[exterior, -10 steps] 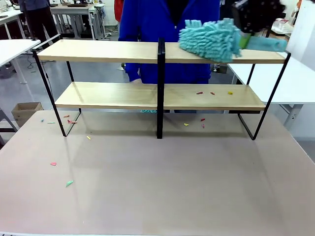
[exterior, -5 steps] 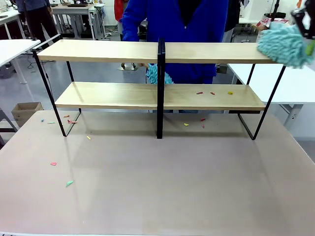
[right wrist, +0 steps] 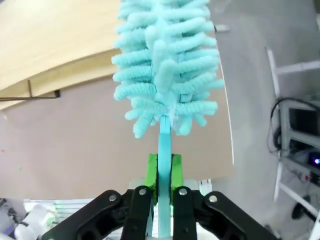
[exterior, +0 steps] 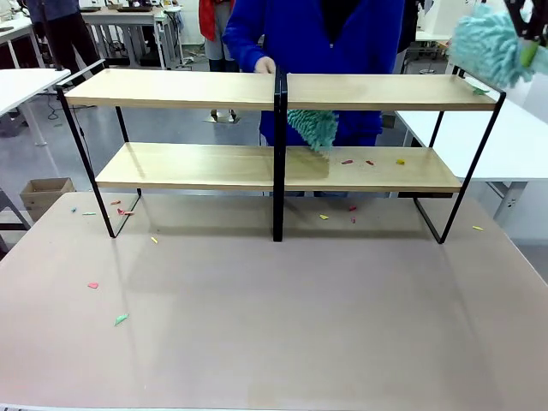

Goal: Clean the shelves.
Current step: Clean another randomly selected level of the Shelf with the Duster.

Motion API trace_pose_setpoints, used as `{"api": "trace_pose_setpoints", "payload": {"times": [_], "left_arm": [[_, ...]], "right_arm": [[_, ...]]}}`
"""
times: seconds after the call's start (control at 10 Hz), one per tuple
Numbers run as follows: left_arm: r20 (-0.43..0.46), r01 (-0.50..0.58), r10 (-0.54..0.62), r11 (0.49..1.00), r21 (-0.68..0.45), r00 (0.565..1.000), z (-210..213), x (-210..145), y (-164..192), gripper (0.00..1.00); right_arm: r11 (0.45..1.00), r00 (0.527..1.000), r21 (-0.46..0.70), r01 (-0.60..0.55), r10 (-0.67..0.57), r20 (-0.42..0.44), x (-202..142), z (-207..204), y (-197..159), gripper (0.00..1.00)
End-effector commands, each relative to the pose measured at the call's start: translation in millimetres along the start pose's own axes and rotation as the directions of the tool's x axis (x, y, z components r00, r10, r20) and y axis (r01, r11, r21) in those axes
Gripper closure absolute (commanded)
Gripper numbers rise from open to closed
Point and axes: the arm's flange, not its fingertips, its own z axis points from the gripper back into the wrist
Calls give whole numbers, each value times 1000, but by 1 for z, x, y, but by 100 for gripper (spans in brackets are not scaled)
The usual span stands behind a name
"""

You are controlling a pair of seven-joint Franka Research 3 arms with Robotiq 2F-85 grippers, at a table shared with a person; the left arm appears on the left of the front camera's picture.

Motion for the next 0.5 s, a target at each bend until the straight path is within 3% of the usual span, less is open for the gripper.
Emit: {"api": "trace_pose_setpoints", "payload": {"times": [0.0,0.3,0.4], "left_arm": [[-4,0,0,1000,0,1000,0,0,0,0],[-4,0,0,1000,0,1000,0,0,0,0],[-4,0,0,1000,0,1000,0,0,0,0]], "right_arm": [[997,998,48,-52,51,31,-11,-6,-15,88],[992,997,108,-71,67,40,-17,8,-25,88],[952,983,246,-181,184,8,-18,15,-33,88]]}}
